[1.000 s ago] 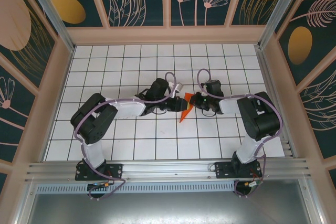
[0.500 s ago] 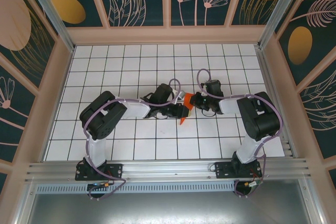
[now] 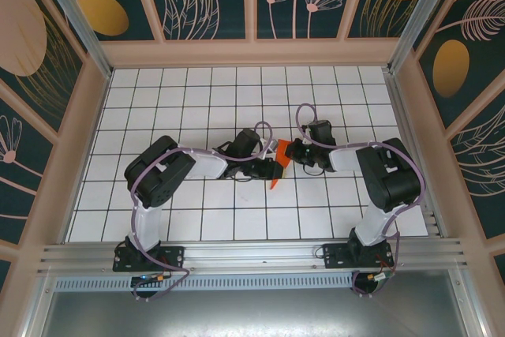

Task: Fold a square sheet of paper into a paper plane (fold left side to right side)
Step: Fold the wing for the fifth time at the center of the table.

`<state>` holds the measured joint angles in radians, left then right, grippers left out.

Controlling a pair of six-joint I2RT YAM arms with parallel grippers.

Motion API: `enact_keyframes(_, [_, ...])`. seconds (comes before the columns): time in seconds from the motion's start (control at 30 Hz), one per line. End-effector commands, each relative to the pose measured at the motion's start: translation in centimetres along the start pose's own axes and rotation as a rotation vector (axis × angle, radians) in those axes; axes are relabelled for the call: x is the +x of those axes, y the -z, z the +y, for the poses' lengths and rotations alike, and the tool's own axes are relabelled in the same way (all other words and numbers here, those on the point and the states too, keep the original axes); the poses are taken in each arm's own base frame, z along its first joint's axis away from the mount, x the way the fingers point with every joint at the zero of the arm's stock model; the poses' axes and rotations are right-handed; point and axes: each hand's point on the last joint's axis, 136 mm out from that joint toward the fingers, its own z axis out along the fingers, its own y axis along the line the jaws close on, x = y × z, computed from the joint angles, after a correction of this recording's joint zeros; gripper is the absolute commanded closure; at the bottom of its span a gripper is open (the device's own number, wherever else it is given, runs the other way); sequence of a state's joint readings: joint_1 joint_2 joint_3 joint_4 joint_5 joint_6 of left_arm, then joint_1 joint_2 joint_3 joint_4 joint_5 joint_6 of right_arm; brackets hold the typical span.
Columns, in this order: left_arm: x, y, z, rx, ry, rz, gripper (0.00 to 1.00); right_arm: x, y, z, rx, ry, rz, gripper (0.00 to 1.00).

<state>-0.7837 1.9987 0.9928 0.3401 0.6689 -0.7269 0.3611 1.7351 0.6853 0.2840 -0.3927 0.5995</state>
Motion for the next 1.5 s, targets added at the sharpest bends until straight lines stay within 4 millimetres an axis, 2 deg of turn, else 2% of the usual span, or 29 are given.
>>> enact_keyframes(0.0, [1.6,-0.5,1.4,-0.03,0.031,0.034,0.74,3.9,-0.2,-4.9,0.189,-0.043,0.114,0.95])
enact_keyframes(0.27, [4.0,-1.0,3.7,-0.12,0.062,0.088,0.75,3.2,0.0,-4.1,0.168,-0.031,0.097,0.95])
enact_keyframes(0.47, [5.0,-1.3,5.4,-0.189,0.094,0.107,0.79,0.9,0.9,-0.6,0.041,0.012,0.029,0.96])
enact_keyframes(0.53, [5.2,-1.4,5.6,-0.198,0.096,0.111,0.8,0.0,1.8,0.7,0.0,0.033,-0.012,1.0])
enact_keyframes(0.63, [5.3,-1.5,6.0,-0.223,0.098,0.116,0.82,-0.6,3.2,2.1,-0.036,0.061,-0.048,1.0])
enact_keyframes(0.77, [5.5,-1.5,6.4,-0.237,0.102,0.123,0.84,0.5,4.0,2.8,-0.07,0.058,-0.04,1.0])
enact_keyframes(0.9, [5.7,-1.5,6.7,-0.252,0.102,0.124,0.85,2.0,3.2,3.6,-0.116,0.059,-0.005,1.0])
enact_keyframes(1.2, [5.6,-1.3,6.9,-0.268,0.101,0.12,0.86,2.3,1.0,2.4,-0.068,0.08,0.022,1.0])
enact_keyframes(1.47, [5.7,-1.3,6.9,-0.269,0.101,0.122,0.87,1.9,0.6,-0.2,0.03,0.086,0.028,1.0])
